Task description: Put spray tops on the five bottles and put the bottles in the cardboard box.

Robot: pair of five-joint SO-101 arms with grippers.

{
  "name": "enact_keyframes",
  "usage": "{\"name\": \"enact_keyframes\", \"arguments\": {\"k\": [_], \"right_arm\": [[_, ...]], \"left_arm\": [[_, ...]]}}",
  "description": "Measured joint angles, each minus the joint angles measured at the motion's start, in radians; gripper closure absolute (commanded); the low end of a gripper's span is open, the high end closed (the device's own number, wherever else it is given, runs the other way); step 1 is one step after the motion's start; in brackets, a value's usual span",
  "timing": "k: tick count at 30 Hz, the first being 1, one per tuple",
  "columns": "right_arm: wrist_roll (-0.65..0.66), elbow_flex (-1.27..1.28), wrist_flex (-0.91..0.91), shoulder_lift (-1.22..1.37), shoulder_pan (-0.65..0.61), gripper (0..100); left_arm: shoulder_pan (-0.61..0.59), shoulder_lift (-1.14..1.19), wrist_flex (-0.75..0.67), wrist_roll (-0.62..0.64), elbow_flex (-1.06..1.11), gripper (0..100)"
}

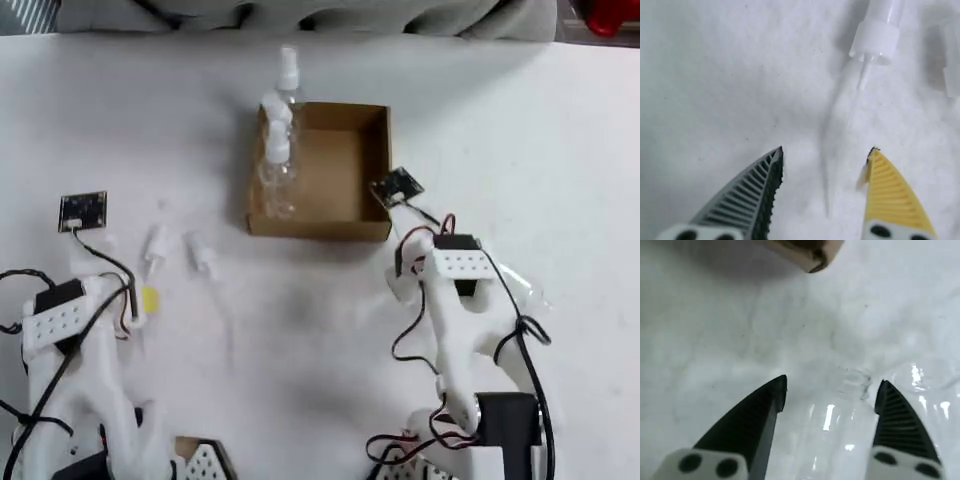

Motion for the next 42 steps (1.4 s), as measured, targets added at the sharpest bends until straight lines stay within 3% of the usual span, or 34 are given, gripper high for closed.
{"name": "enact_keyframes", "arguments": {"k": [14, 18, 30, 42], "right_arm": [[-0.006, -0.204, 0.373, 0.000, 0.038, 75.1], [-0.003, -0.201, 0.393, -0.040, 0.066, 75.1], [0.176, 0.005, 0.399, -0.385, 0.187, 75.1], [0.249, 0.015, 0.399, -0.416, 0.230, 75.1]], "left_arm": [[0.000, 0.000, 0.000, 0.000, 0.000, 74], [0.000, 0.000, 0.000, 0.000, 0.000, 74], [0.000, 0.000, 0.000, 0.000, 0.000, 74], [0.000, 0.000, 0.000, 0.000, 0.000, 74]]}}
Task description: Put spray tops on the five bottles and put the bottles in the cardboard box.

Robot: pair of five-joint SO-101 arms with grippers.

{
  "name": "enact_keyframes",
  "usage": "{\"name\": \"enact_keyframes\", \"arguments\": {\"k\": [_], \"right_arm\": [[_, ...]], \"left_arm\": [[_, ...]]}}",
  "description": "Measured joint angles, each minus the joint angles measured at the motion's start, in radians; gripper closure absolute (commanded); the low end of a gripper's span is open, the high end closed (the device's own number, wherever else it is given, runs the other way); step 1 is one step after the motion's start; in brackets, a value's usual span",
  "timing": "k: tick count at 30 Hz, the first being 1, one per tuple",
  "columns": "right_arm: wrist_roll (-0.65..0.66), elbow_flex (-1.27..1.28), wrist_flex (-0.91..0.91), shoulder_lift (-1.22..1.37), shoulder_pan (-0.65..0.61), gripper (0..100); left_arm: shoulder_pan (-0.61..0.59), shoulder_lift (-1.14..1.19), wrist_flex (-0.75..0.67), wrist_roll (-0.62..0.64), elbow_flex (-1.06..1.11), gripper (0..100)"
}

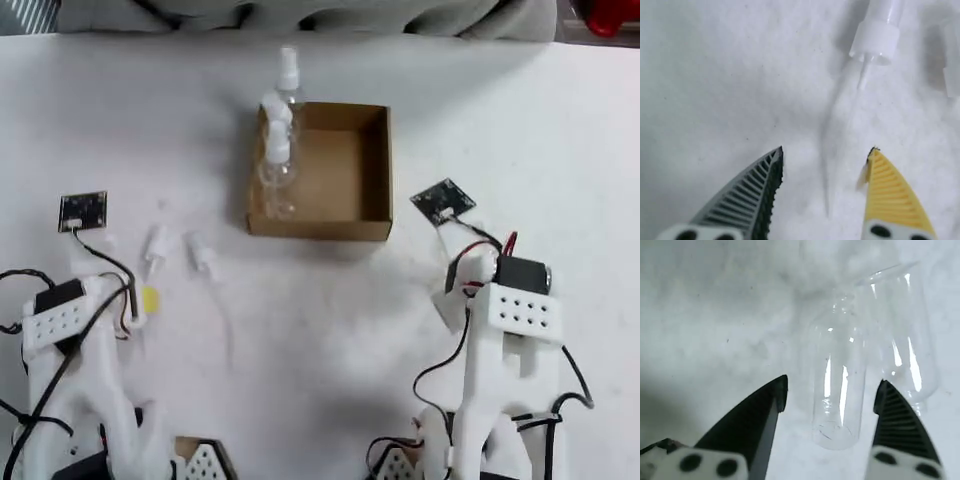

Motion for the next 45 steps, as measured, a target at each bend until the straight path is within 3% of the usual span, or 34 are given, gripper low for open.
{"name": "enact_keyframes", "arguments": {"k": [6, 10, 22, 45], "right_arm": [[-0.135, 0.003, 0.002, 0.000, -0.064, 75.2], [-0.158, 0.011, -0.003, 0.000, -0.077, 75.2], [-0.074, 0.086, -0.120, 0.000, -0.032, 75.2], [-0.071, 0.207, -0.298, 0.000, 0.020, 75.2]], "left_arm": [[0.002, 0.000, 0.000, 0.000, 0.000, 74], [0.054, 0.000, 0.000, 0.000, 0.000, 74], [0.074, 0.000, 0.000, 0.000, 0.000, 74], [0.074, 0.000, 0.000, 0.000, 0.000, 74]]}}
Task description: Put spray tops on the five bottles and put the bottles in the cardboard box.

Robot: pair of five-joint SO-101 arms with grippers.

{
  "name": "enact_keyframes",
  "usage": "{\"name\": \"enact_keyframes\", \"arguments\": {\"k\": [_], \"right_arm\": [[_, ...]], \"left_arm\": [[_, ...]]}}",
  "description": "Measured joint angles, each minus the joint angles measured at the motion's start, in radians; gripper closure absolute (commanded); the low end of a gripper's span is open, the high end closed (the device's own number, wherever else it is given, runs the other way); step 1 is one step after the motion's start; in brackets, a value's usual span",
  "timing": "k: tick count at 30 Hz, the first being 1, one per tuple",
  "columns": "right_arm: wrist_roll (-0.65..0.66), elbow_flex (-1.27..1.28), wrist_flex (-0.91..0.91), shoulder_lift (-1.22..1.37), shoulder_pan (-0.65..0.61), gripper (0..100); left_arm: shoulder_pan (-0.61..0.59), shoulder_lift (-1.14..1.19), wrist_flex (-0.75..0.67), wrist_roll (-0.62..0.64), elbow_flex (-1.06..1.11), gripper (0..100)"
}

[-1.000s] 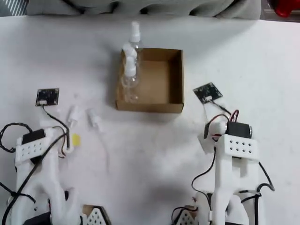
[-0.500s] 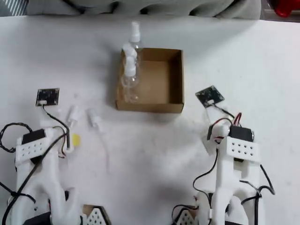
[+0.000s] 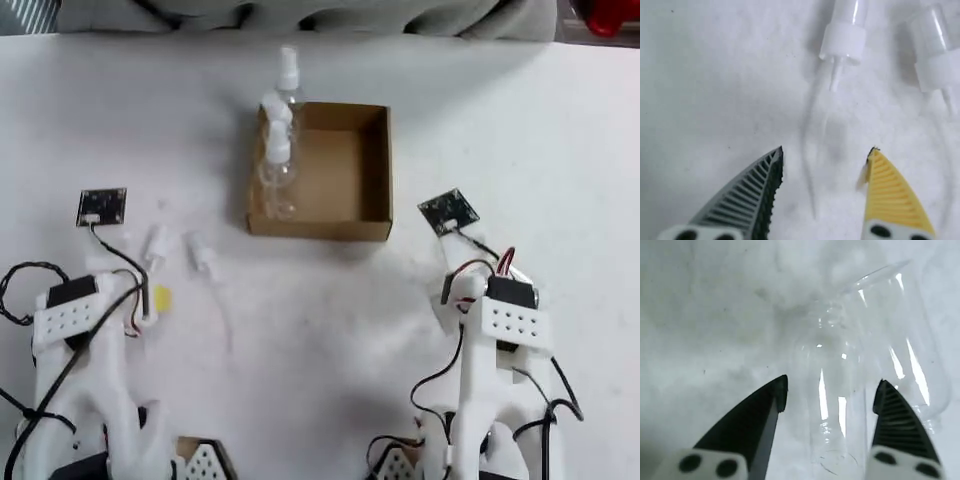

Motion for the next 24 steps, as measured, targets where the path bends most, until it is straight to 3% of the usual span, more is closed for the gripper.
{"name": "enact_keyframes", "arguments": {"k": [24], "right_arm": [[0.000, -0.021, -0.068, 0.195, -0.043, 74.8]], "left_arm": [[0.031, 0.000, 0.000, 0.000, 0.018, 74]]}}
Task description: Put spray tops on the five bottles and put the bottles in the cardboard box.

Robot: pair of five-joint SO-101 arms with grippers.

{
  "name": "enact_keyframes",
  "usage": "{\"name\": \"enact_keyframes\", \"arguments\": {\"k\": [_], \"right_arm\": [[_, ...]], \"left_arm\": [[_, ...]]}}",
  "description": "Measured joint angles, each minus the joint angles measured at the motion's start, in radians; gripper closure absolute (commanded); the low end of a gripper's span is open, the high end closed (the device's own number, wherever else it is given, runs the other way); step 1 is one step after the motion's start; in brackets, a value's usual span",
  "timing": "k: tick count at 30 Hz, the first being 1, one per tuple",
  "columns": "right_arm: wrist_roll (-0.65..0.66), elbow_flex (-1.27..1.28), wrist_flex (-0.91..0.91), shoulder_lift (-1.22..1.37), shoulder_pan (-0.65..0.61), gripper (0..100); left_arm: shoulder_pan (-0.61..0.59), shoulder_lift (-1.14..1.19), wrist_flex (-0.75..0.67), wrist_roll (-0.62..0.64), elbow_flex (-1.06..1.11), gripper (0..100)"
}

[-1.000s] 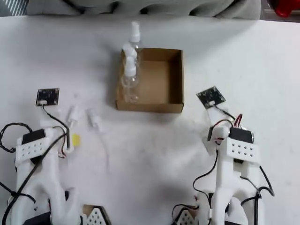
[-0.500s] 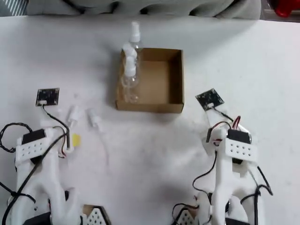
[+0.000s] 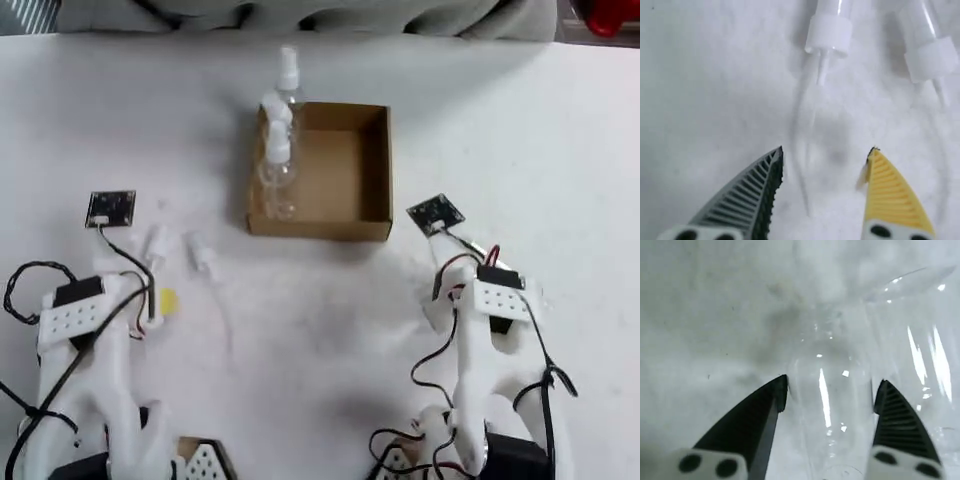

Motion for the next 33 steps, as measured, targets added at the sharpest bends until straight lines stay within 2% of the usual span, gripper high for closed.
{"name": "enact_keyframes", "arguments": {"k": [6, 12, 21, 27, 33], "right_arm": [[0.040, 0.000, 0.000, 0.000, -0.026, 74.6], [0.071, 0.000, 0.000, 0.000, -0.049, 64.7], [0.107, 0.000, 0.005, 0.002, -0.066, 64.8], [0.112, 0.000, 0.003, 0.002, -0.066, 73.8], [0.115, 0.000, 0.002, 0.051, -0.069, 68.6]], "left_arm": [[0.000, 0.000, 0.000, 0.000, 0.000, 74], [0.000, 0.000, 0.000, 0.000, 0.000, 74], [-0.002, 0.000, 0.000, 0.000, 0.000, 74], [-0.002, 0.000, 0.000, 0.000, 0.000, 74], [0.000, 0.000, 0.000, 0.000, 0.000, 74]]}}
